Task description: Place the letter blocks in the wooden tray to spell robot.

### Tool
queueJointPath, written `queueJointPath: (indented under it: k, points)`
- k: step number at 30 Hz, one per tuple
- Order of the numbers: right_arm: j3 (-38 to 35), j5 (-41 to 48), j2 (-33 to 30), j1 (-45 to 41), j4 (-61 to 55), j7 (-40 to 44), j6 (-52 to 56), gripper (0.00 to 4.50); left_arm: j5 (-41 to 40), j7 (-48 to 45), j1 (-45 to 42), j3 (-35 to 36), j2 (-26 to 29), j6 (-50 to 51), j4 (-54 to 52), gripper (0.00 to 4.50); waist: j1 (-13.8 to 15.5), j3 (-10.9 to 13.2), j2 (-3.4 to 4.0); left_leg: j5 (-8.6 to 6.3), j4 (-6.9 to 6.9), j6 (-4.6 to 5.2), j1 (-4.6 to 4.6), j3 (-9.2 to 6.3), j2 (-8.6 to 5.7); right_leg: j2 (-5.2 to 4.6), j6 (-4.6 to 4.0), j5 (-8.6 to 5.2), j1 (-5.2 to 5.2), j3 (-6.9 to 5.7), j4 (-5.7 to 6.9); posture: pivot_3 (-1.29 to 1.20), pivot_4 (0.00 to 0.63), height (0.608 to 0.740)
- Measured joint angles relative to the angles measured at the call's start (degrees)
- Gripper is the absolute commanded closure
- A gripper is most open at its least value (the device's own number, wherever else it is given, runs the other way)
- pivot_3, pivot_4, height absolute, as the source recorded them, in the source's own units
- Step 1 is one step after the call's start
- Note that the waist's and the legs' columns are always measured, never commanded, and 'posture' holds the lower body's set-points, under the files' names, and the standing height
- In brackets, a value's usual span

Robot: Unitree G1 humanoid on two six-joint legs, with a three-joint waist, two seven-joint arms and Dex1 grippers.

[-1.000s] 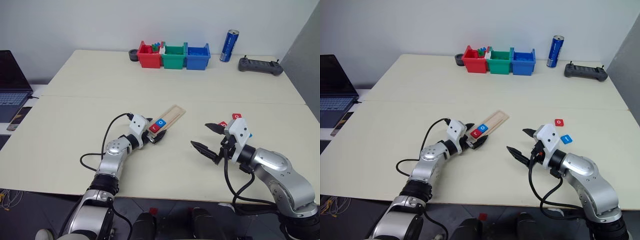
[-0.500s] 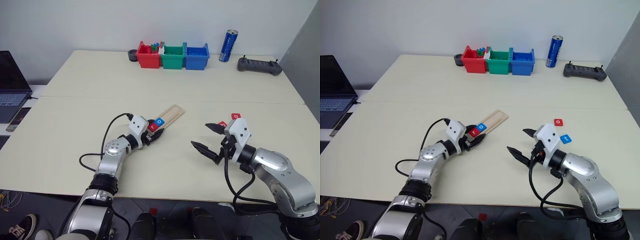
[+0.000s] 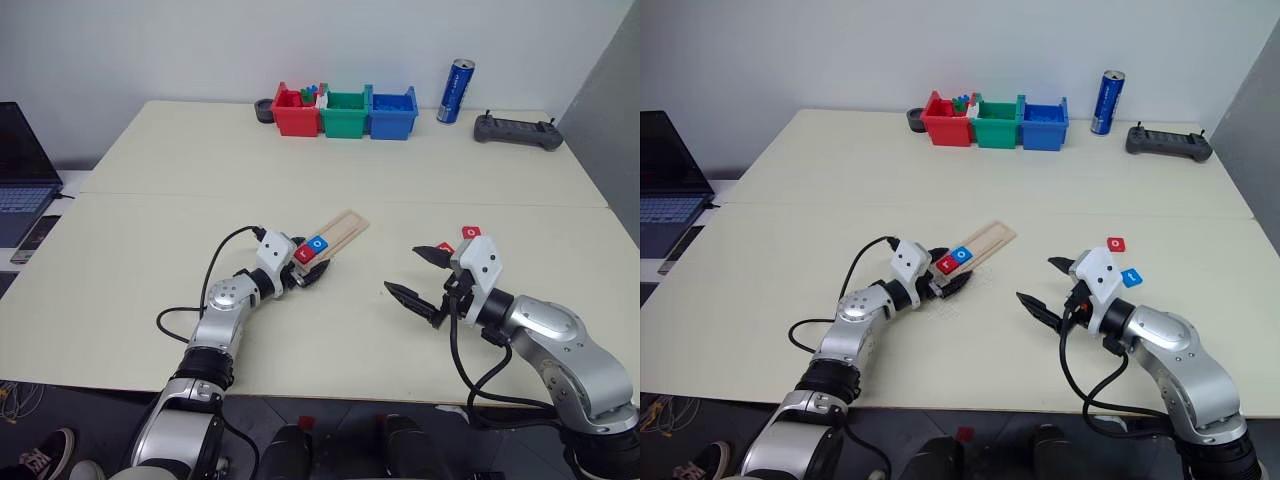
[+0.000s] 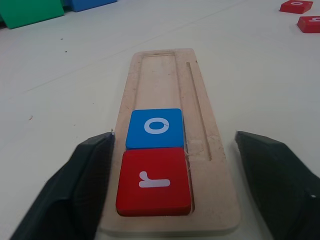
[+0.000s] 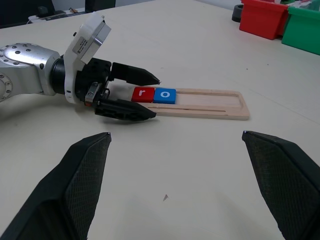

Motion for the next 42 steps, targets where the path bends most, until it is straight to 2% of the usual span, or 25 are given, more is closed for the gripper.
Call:
queueJointPath:
  k: [10,27,35,40,42]
  points:
    - [0.0,0.0,0.0,-0.5,0.5,-0.1,0.0,0.00,0.5,0.7,-2.3,0.2,0.5,-1.0,3.7,0.02,0.0,0.0,0.00,0.00,0.00,0.00,0.00,0.00,-0.01,0.00,0.00,0.00,0.00,-0.01,0.00,0.00,0.150,0.740]
    - [0.0,0.1,0.1,-1.2,0.5,-1.2,0.0,0.00,0.1,-5.2,-4.5,0.3,1.8,2.7,5.8,0.02,-0.2,0.0,0.02,0.00,0.00,0.00,0.03,0.00,0.00,0.01,0.00,0.00,0.01,-0.01,0.03,0.00,0.150,0.740]
    - [0.0,0.4,0.1,-1.3,0.5,-2.3,0.2,0.00,0.1,-5.1,-5.3,0.2,1.8,3.4,7.2,0.02,-0.3,0.0,0.03,0.00,-0.03,0.01,0.44,-0.05,0.00,0.01,0.01,-0.01,0.52,-0.05,-0.07,0.00,0.150,0.740]
    - [-0.1,0.5,0.1,-1.5,0.5,-2.4,0.2,0.00,0.0,-4.6,-5.3,0.4,1.8,4.1,7.4,1.12,-0.5,0.0,0.03,-0.01,-0.08,0.02,0.76,-0.04,0.00,0.02,0.09,-0.07,0.83,-0.04,-0.13,0.00,0.150,0.740]
    - [-0.1,0.5,0.1,-1.6,0.6,-2.4,0.2,0.00,0.0,-4.6,-5.3,0.5,1.8,4.3,7.3,1.11,-0.7,0.0,0.02,-0.01,-0.08,0.02,0.77,-0.05,0.01,0.02,0.10,-0.08,0.83,-0.04,-0.12,0.00,0.150,0.740]
